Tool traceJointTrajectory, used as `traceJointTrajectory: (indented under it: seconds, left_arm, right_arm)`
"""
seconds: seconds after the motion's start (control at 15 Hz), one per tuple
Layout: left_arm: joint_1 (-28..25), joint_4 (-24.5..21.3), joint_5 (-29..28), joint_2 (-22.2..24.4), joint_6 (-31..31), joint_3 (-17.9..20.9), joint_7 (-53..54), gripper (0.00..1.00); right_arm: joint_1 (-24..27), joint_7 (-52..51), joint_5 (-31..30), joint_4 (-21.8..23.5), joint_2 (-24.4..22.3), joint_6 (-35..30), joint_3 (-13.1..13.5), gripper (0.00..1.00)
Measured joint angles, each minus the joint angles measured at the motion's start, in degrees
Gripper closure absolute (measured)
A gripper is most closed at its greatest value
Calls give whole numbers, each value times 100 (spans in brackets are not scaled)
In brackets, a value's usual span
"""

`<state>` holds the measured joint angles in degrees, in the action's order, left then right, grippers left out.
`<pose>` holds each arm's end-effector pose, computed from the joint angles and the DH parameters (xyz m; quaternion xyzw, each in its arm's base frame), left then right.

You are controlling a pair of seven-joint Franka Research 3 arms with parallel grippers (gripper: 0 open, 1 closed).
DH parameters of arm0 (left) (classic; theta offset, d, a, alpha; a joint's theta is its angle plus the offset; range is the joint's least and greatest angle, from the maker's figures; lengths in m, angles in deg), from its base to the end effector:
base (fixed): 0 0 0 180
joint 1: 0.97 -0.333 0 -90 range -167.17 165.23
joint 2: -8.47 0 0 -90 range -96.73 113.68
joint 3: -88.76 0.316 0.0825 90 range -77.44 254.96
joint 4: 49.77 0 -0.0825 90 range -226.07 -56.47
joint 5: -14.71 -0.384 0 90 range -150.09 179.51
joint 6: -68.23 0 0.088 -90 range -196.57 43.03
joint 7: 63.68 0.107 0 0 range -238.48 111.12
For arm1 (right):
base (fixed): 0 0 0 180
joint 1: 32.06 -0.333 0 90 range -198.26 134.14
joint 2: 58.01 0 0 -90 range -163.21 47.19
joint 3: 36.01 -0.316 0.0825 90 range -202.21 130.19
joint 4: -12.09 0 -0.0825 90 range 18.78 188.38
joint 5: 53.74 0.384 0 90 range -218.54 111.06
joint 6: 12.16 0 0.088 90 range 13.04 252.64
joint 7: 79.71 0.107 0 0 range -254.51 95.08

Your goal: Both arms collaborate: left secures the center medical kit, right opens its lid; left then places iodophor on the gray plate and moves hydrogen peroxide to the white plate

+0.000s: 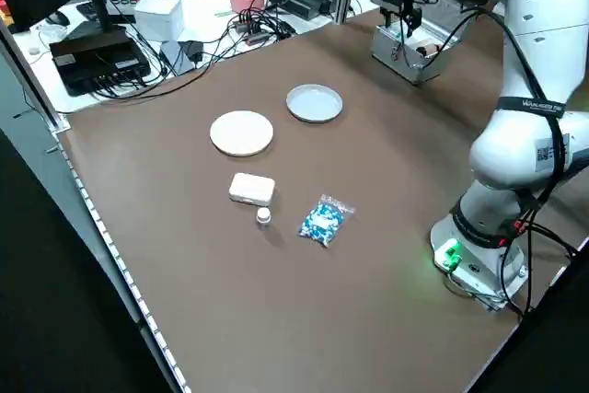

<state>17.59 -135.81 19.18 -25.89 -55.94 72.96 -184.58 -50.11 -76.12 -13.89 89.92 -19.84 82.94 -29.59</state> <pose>0.6064 -0.3776 0.3364 0.6903 0.7139 -0.0974 0.0650 0.6636 0.2176 0.3233 -0.9404 0.0196 0.2069 0.2693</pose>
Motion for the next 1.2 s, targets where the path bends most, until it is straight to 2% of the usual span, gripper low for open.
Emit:
traceJointTrajectory:
  seconds: [0.4, 0.73, 0.93, 1.0, 1.13, 1.2]
  left_arm:
    - [134, 31, -98, 149, 113, -92, -21, 0]
    - [280, 180, -98, 165, 202, -125, -264, 2]
    - [301, 362, -98, 165, 252, -128, -311, 19]
    - [338, 384, -98, 165, 255, -128, -311, 21]
    - [447, 390, -126, 157, 255, -125, -311, 38]
    - [513, 400, -176, 137, 254, -125, -311, 42]
  right_arm:
    - [288, -16, -965, -397, -193, -131, 32, 1]
    - [786, -16, -1391, -750, -722, -1003, 80, 1]
    - [1137, -49, -1707, -979, -924, -1363, 84, 1]
    - [1210, -65, -1915, -1027, -1007, -1384, 81, 1]
    - [1261, -101, -2492, -1087, -1234, -1407, 76, 1]
    - [1257, -191, -2772, -1098, -1360, -1413, 64, 1]
